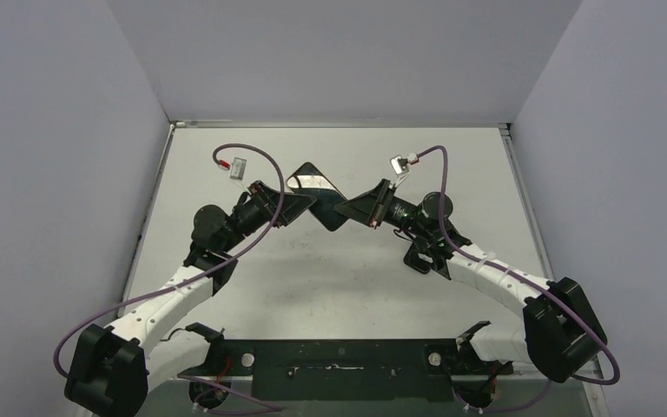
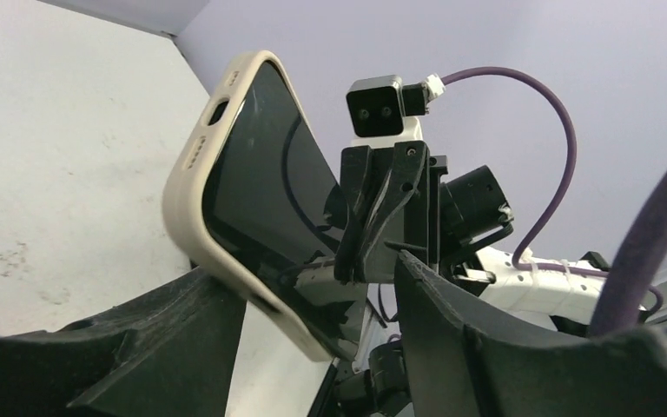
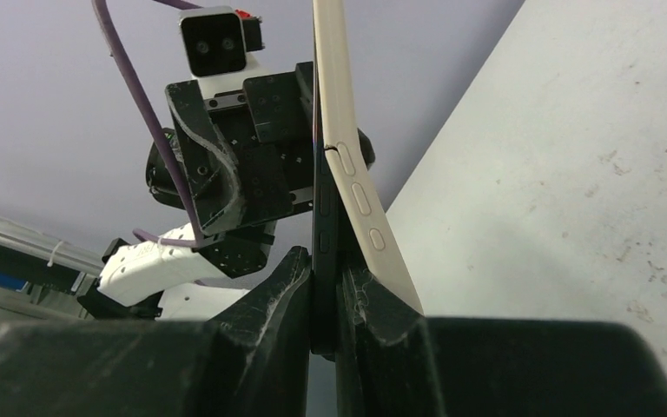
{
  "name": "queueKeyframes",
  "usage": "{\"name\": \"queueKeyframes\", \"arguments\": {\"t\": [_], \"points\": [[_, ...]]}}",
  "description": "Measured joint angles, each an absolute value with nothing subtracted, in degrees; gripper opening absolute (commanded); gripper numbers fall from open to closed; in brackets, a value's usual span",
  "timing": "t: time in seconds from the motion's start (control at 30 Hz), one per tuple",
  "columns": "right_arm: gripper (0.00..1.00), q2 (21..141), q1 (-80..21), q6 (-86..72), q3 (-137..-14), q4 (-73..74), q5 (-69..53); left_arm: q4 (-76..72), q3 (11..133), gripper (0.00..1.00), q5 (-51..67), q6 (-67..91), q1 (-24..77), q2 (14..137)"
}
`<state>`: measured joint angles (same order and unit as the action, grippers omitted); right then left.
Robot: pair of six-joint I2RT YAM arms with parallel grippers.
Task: Take the phone out of the phone case
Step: Remove the phone case from the phone.
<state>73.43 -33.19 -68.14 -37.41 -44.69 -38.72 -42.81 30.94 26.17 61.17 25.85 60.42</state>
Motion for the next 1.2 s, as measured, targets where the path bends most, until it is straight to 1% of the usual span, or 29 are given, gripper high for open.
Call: {"name": "queueKeyframes", "arguments": {"t": [0.2,0.6,1.0,1.2], "points": [[0.0,70.35,-30.52,-66.61,-37.41,-40.21,-39.29,-38.92,30.85,0.6,28.58,57.3,24.01,57.54],[0.0,69.78,-30.13,-67.42,-37.41,-39.24,-39.31,-39.27,28.77,0.6,30.26,56.77,24.43,58.87],[0.0,68.31,-30.35,-70.19,-37.41,-40.58,-38.17,-38.92,27.33,0.6,28.86,52.73,30.44,59.53],[0.0,68.07,-30.72,-70.65,-37.41,-40.66,-37.87,-39.66,27.33,0.6,27.27,51.72,34.48,62.33]]}}
